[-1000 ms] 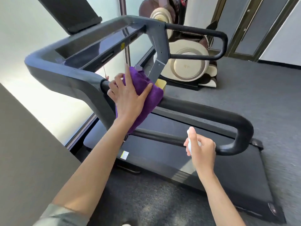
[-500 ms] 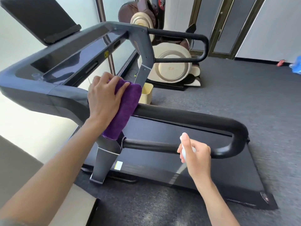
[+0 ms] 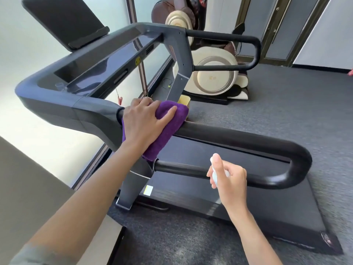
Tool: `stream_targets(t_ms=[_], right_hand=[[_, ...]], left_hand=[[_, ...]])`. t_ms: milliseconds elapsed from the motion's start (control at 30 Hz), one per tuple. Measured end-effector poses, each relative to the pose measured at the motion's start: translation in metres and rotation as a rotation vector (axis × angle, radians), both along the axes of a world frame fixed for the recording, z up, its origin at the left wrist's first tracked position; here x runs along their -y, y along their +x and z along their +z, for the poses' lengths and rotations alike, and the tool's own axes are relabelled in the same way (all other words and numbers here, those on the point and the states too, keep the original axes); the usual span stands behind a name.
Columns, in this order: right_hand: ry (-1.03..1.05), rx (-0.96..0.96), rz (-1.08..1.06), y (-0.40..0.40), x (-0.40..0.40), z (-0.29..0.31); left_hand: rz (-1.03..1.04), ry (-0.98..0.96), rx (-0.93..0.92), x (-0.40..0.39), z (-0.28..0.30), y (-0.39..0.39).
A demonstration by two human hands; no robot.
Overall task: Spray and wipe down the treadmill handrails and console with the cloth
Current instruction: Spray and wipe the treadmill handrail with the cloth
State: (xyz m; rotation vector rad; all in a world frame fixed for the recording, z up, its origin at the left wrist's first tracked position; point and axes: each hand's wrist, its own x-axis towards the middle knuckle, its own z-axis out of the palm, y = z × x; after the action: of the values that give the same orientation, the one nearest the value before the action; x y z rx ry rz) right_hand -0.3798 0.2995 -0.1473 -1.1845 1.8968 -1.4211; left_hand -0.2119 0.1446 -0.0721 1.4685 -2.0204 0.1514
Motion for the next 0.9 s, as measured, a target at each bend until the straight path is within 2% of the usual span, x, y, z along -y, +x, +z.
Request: stream_targets(t_ms=[133, 333, 433, 533, 633, 733, 900], right_hand=[[-0.007, 0.005, 0.029, 0.006, 0.003, 0.001], [-0.013, 0.005, 0.040, 0.006, 0.003, 0.001], [-0.029, 0.017, 0.011, -0.002, -0.004, 0.000], [-0.035, 0.048, -0.021, -0.011, -0.013, -0.005], [-0.045, 0.044, -0.037, -0.020, -0.020, -0.010], [-0.024, 0.048, -0.034, -0.024, -0.021, -0.011], [-0.009, 0.048, -0.016, -0.023, -0.013, -0.003]], left_hand=[[0.007, 0.104, 0.172, 0.013, 0.013, -0.032], [-0.077, -0.019, 0.073, 0.010, -0.002, 0.019], [0.046, 0.016, 0.041, 0.019, 0.000, 0.032], [0.158, 0.028, 0.152, 0.010, 0.000, -0.002], [0.055, 0.045, 0.238, -0.008, 0.004, -0.055], [-0.066, 0.032, 0.236, -0.029, -0.003, -0.093], [-0.149, -0.050, 0.211, -0.027, -0.009, -0.056]])
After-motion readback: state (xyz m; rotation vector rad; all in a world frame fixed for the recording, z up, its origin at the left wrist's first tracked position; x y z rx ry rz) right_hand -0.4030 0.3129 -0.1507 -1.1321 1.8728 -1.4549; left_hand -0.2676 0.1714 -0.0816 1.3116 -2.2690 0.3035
